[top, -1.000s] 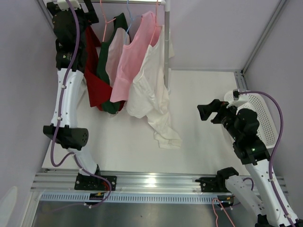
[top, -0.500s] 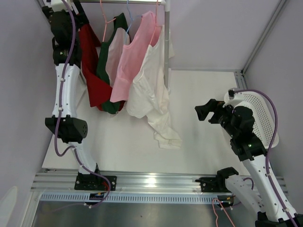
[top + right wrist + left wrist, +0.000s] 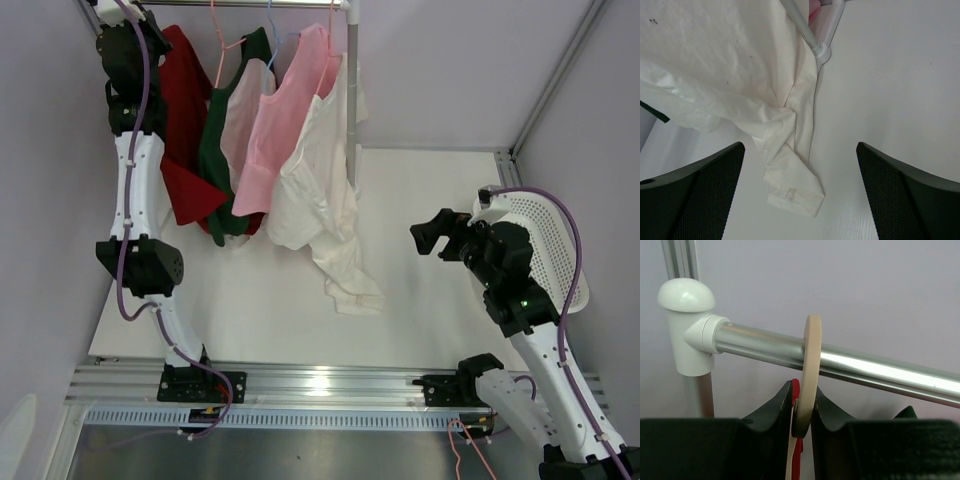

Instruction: Remove the t-shirt from the hanger

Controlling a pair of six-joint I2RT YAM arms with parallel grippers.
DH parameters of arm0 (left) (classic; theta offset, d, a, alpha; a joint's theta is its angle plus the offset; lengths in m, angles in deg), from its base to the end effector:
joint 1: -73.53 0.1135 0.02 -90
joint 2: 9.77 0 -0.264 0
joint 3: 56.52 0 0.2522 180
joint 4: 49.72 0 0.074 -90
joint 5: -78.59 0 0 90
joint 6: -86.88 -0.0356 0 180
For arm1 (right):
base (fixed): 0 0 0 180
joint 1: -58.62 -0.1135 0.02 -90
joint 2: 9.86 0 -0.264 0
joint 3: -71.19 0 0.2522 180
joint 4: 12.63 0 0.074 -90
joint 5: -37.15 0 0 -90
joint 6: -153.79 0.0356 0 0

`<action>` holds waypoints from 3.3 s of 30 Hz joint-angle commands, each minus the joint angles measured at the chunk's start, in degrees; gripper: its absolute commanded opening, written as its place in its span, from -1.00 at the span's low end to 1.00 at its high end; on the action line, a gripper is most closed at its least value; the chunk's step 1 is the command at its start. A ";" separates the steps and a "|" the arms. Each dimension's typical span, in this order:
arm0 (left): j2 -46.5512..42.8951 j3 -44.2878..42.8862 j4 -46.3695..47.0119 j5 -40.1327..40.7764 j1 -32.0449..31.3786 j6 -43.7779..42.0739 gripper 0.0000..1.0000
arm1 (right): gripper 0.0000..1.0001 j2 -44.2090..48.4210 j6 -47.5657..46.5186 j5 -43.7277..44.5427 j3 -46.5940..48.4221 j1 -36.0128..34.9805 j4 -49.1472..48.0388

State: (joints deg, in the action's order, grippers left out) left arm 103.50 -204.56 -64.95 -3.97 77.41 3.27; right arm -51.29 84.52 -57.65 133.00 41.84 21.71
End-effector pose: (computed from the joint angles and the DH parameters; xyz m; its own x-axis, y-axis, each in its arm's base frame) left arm 0.4332 0.0340 0.5364 0.3526 -0.0867 -0.9317 -0.1505 0.9775 -0.1479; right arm 0.1568 0.0504 0.3496 -0.3454 0.2643 -0.9005 -0.2600 0.8950 0.3624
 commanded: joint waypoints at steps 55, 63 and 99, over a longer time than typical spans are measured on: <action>-35.04 27.84 4.38 6.22 -9.47 1.10 -0.99 | 0.99 -6.63 0.10 -7.68 6.17 -5.70 -7.57; -51.30 42.25 1.91 21.28 -19.95 -1.03 -0.99 | 0.99 -14.03 -8.51 -3.03 16.54 -24.34 -8.27; -47.71 55.09 23.18 69.29 -26.03 -33.20 -0.99 | 0.99 -35.91 -16.07 -12.17 20.33 -47.20 -42.55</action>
State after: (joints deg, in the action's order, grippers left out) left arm 56.25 -149.26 -48.19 63.44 51.90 -26.04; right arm -85.64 68.26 -67.44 150.80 -3.75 -14.12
